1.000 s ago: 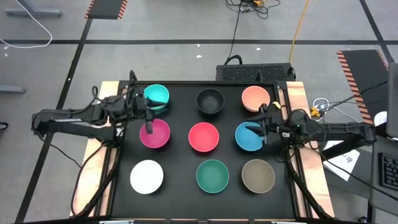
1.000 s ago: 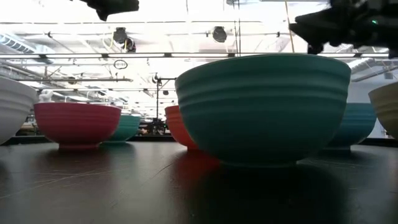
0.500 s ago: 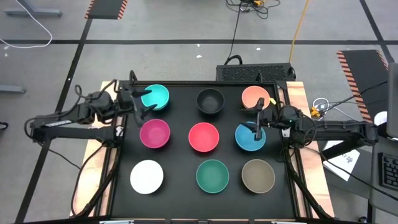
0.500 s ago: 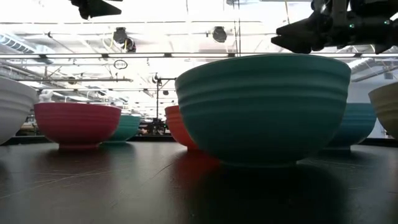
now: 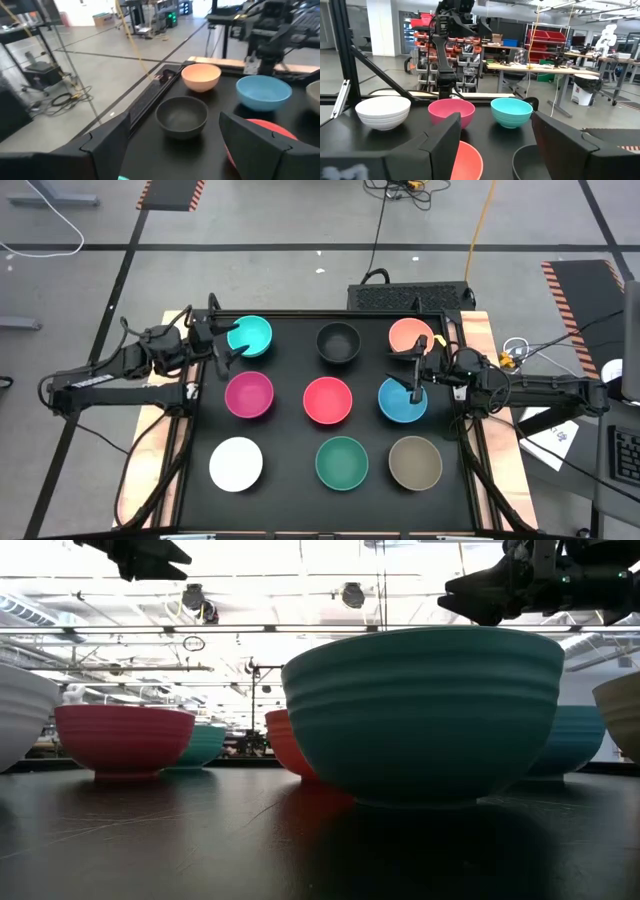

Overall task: Nest bowls inside each other
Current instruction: Stack the light orange bowl on top of the green bowl

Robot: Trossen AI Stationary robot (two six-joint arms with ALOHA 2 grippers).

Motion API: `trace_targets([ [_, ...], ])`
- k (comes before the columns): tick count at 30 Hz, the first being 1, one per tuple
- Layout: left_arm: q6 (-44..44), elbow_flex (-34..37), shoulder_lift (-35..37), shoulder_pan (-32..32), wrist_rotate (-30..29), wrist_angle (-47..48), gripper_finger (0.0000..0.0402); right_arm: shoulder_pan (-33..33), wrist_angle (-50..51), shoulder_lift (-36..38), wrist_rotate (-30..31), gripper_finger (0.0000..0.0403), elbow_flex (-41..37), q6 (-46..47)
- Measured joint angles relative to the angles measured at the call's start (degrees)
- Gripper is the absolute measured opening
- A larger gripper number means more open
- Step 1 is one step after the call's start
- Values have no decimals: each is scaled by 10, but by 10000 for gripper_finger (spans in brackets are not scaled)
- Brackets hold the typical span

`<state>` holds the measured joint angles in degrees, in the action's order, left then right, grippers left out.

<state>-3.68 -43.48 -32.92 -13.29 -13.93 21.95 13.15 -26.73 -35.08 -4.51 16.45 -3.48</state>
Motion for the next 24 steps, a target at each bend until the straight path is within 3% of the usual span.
trace_targets([
  [17, -5, 0, 24, -5, 21, -8, 315, 0, 0, 2, -12, 240, 0, 10],
  [19, -4, 0, 23, -5, 22, -7, 315, 14, 18, 2, 35, 240, 9, -2],
  [24, 5, 0, 23, -5, 47, -17, 315, 67, 205, -9, 155, 240, 96, -32],
])
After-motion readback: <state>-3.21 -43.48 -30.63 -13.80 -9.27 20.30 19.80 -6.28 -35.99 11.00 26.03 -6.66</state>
